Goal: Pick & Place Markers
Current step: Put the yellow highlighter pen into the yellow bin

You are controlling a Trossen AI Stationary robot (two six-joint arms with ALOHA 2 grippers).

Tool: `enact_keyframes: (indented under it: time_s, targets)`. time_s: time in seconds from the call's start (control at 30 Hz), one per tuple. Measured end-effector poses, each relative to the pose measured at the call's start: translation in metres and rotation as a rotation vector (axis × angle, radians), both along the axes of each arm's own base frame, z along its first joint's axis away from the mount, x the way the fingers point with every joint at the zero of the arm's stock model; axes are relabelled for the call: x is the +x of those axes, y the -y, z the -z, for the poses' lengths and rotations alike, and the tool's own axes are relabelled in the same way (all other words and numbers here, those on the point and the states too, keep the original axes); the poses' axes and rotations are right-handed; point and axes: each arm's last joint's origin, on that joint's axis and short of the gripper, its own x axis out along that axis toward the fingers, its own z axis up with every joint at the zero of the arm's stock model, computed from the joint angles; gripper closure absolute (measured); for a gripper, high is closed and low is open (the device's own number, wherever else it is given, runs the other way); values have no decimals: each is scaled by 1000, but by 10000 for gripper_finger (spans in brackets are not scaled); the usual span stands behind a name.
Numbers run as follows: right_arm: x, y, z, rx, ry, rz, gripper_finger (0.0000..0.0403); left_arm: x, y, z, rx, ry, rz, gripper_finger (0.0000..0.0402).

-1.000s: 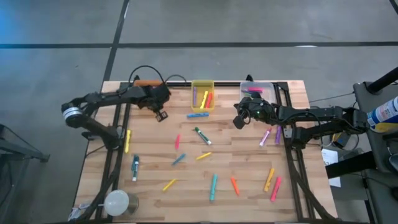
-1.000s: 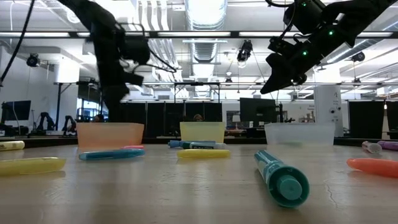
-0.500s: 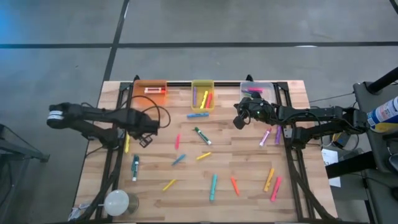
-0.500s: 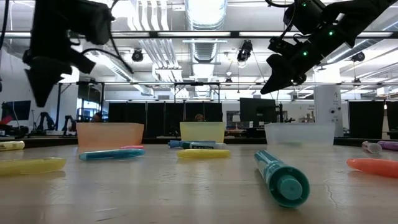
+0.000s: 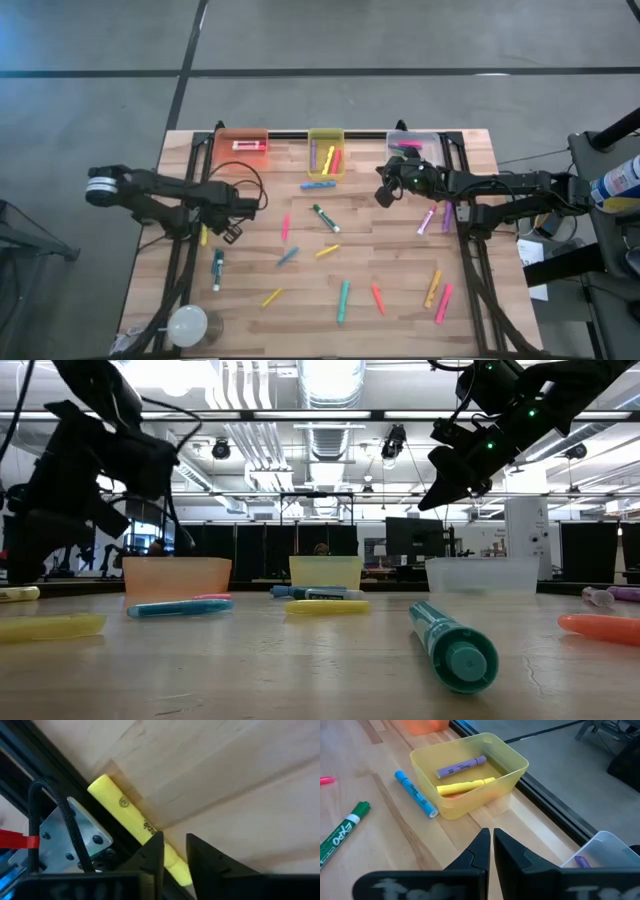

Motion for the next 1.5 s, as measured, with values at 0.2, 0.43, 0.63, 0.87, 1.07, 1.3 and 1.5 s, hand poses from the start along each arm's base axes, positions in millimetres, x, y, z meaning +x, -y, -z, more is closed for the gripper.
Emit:
enact_keyframes:
  time_s: [0.2, 0.43, 0.63, 0.87, 1.07, 1.3, 1.5]
  targets:
    - [0, 0, 0, 0, 0, -1, 385, 7, -3, 14, -14, -94, -10, 284]
    - [0, 0, 0, 1, 0, -1, 385, 10, -5, 26, -25, -183, -10, 278]
    - [0, 0, 0, 1, 0, -1, 385, 14, -6, 29, -41, -230, 12, 278]
    - [0, 0, 0, 1, 0, -1, 385, 18, -6, 25, -60, -244, 51, 278]
    - [0, 0, 0, 1, 0, -1, 385, 18, -6, 32, -96, -275, 77, 280]
    - [0, 0, 0, 2, 0, -1, 385, 30, -8, 33, -136, -404, 223, 313]
    - [0, 0, 0, 2, 1, -1, 385, 34, -11, 46, -168, -544, 376, 351]
